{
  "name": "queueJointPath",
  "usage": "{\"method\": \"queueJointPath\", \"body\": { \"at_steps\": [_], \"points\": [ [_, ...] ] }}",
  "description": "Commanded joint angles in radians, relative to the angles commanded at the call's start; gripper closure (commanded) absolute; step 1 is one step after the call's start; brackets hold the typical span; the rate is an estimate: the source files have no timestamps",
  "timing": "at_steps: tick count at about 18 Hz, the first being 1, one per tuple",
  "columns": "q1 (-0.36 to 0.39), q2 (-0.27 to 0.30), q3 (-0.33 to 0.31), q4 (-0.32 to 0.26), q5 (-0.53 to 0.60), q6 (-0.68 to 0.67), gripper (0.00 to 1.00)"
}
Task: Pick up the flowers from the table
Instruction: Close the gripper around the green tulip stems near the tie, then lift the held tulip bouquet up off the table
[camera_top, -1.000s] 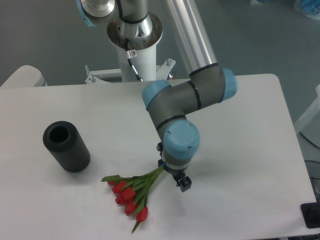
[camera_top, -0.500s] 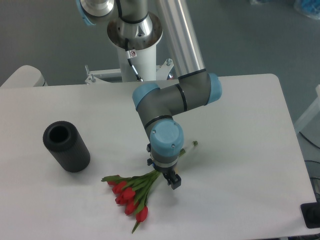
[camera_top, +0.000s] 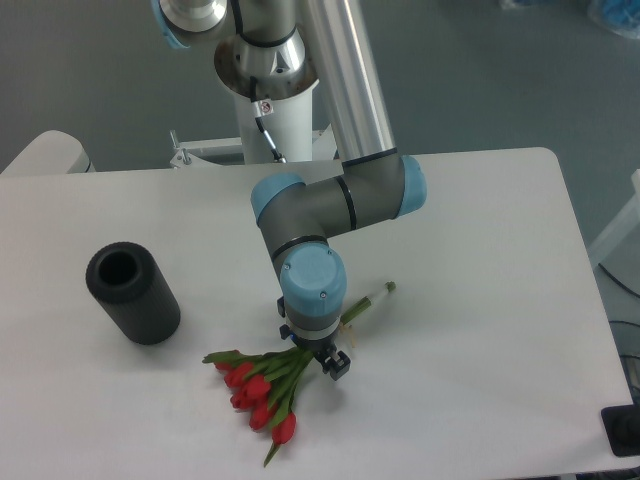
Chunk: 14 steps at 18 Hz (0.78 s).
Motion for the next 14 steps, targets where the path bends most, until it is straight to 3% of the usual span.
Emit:
{"method": "queueJointPath", "body": {
  "at_steps": [5, 14],
  "points": [
    [0.021, 0.002, 0.011, 0.0, 0.0, 0.0, 0.7],
    [0.061, 0.008, 0.071, -0.012, 0.005, -0.005, 0.75]
  ]
}}
